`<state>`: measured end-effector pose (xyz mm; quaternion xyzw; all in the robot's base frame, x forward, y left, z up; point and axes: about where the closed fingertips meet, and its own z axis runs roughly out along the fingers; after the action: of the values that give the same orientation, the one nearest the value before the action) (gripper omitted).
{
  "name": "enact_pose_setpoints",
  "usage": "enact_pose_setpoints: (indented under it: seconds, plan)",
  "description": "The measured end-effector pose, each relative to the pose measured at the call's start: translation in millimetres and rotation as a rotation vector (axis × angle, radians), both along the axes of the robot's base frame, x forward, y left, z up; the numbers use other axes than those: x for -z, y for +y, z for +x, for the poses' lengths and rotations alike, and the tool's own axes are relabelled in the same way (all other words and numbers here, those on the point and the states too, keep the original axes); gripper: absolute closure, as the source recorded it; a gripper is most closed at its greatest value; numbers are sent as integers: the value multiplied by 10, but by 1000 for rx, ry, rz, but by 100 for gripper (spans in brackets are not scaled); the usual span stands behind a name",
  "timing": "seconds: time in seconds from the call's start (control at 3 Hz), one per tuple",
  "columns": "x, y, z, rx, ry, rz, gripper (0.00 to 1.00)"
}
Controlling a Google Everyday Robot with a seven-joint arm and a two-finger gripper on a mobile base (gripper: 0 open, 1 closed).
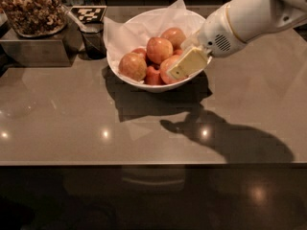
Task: Pick apple from white bowl
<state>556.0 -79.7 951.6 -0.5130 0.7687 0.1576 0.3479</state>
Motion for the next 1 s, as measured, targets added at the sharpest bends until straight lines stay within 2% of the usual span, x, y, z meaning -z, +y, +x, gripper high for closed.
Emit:
enact_pose_setpoints:
  seconds: [0.33,1.0]
  plan:
    - [95,88,74,8,-11,-34,37]
    - [67,-20,308,56,-51,-99,37]
